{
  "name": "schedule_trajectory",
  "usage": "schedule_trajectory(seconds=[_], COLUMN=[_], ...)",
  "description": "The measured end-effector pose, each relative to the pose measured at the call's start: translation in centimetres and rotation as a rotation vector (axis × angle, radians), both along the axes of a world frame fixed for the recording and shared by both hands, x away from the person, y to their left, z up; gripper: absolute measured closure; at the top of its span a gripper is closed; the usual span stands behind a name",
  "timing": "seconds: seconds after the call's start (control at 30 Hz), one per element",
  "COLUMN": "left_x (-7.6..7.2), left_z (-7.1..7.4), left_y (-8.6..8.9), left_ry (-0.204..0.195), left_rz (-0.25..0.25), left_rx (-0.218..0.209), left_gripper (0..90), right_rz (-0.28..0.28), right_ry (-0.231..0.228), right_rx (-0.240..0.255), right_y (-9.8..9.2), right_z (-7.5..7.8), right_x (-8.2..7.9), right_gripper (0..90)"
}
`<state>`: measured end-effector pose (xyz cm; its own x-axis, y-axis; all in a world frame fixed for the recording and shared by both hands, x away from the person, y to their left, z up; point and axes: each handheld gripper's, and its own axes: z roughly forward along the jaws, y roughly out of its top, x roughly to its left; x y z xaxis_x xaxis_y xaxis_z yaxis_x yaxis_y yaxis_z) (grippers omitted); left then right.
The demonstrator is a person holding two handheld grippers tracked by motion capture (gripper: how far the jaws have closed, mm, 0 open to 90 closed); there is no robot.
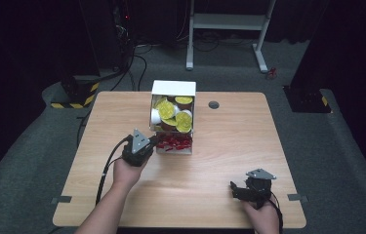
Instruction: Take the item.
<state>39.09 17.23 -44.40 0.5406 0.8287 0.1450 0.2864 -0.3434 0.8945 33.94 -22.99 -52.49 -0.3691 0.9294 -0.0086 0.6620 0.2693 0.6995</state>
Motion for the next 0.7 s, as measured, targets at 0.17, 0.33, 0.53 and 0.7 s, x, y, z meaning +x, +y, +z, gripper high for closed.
schedule_trajectory(seconds=[0.17,0.33,0.53,0.7], left_x=[-0.3,-0.6,-1.0,-1.0], left_z=[-0.1,0.1,0.2,0.4], left_y=[0.8,1.3,1.6,1.9], left_ry=[0.007,0.014,0.016,0.018], left_rz=[-0.007,-0.005,-0.002,0.011], left_rx=[-0.05,-0.092,-0.112,-0.138], left_gripper=[84.7,84.7,84.7,84.7], right_rz=[-0.001,0.0,-0.001,-0.001], right_ry=[0.001,0.0,0.002,0.001], right_rx=[0.001,0.0,0.001,0.001], right_y=[0.0,0.0,0.0,0.0], right_z=[0.0,0.0,0.0,0.0], right_x=[0.0,0.0,0.0,0.0], right_gripper=[8.8,8.8,8.8,8.8])
